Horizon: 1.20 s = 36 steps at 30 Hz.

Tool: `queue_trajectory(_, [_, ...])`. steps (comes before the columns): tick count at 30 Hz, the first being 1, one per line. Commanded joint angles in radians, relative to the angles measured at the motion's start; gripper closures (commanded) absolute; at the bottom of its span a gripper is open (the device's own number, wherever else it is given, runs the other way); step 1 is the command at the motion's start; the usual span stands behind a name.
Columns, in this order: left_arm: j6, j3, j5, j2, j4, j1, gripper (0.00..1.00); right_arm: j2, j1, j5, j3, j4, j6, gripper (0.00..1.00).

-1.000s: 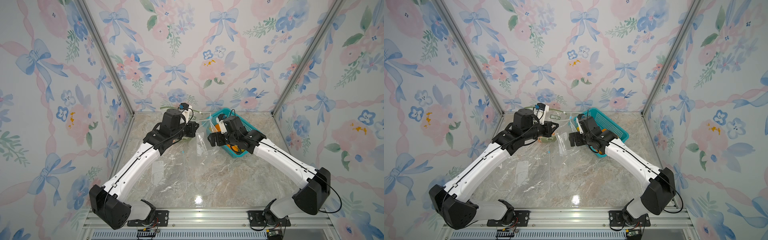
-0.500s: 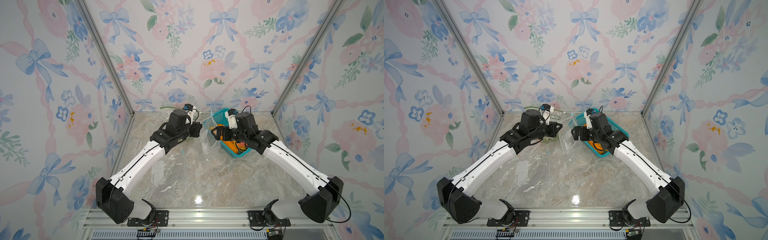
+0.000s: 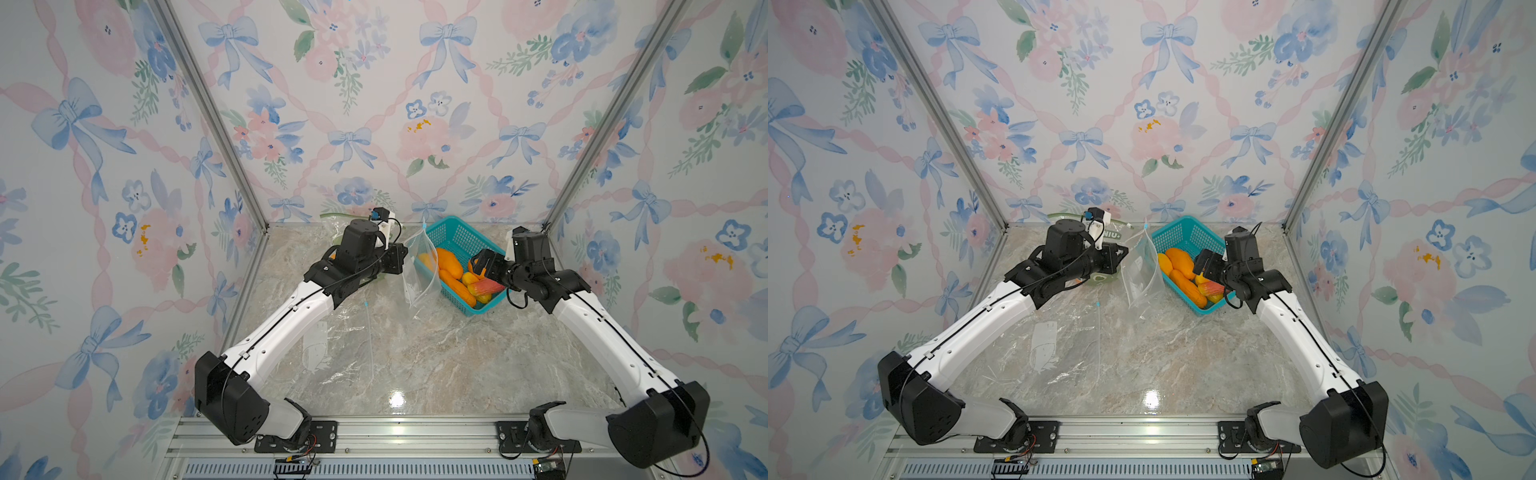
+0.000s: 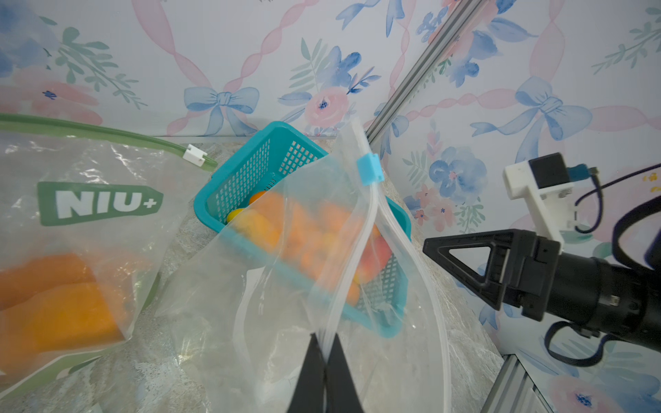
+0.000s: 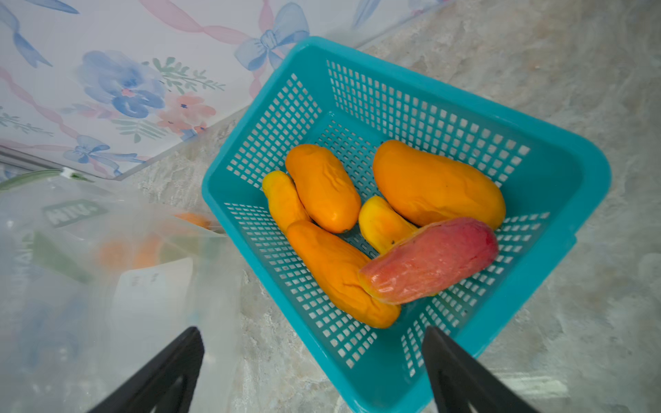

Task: Place the mango in a zip-top bag and seal the zipper
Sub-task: Pick up the mango from the basket.

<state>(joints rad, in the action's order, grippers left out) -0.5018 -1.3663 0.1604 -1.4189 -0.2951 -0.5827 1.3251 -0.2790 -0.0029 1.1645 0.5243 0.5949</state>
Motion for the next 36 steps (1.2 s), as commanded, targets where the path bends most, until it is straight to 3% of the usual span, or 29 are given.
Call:
queue_trajectory(1, [-0.012,0.021,-0.015,-0.001,0.028,-0.005,1.0,0.066,0.008,0.002,-0.023,0.016,0.023,0.04])
queue_trajectory(13, [-0.022,0.06,-0.015,0.026,0.064,-0.007,1.0,0.289,0.014,0.032,0.063,0.053,0.054,0.08])
queue_trajectory(25, [-0.029,0.07,0.001,0.025,0.083,-0.007,1.0,0.492,0.052,0.15,0.169,0.059,-0.006,0.04])
queue_trajectory(36, [-0.039,0.073,0.004,0.025,0.094,-0.008,1.0,0.536,0.114,0.094,0.243,-0.031,0.002,0.01])
